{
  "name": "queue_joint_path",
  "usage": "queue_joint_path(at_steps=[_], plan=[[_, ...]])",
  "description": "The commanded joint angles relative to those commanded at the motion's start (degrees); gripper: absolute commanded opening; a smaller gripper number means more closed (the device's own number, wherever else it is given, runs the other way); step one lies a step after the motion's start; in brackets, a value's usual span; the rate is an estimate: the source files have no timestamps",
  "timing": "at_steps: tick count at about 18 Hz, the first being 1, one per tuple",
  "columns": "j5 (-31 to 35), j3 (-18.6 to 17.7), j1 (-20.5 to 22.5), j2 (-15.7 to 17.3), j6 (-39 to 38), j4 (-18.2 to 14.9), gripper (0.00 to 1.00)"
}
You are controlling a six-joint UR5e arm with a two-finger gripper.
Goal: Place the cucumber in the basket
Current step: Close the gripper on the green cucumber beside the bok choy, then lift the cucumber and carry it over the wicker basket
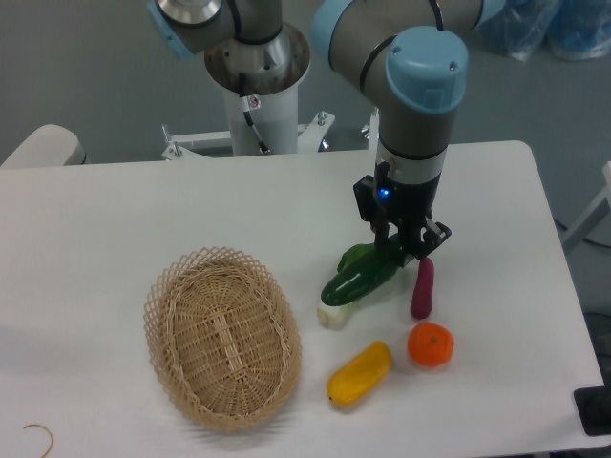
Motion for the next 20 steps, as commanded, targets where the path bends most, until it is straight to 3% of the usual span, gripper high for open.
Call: queue_joint_path(at_steps=[8,13,16,18,20], plan=[[0.0,-0.79,-0.44,0.35,-1.92,0.09,0.32],[0.0,-2.63,-4.04,1.05,-8.07,0.52,0.32],[-0.09,-3.95,-7.28,1.23,-15.53,0.79,0.32],[-0.18,-6.32,-9.83,1.23,-20.63,2.19,0.32],[-0.09,-9.04,-13.08,0.88,-22.76,6.57,0.32]])
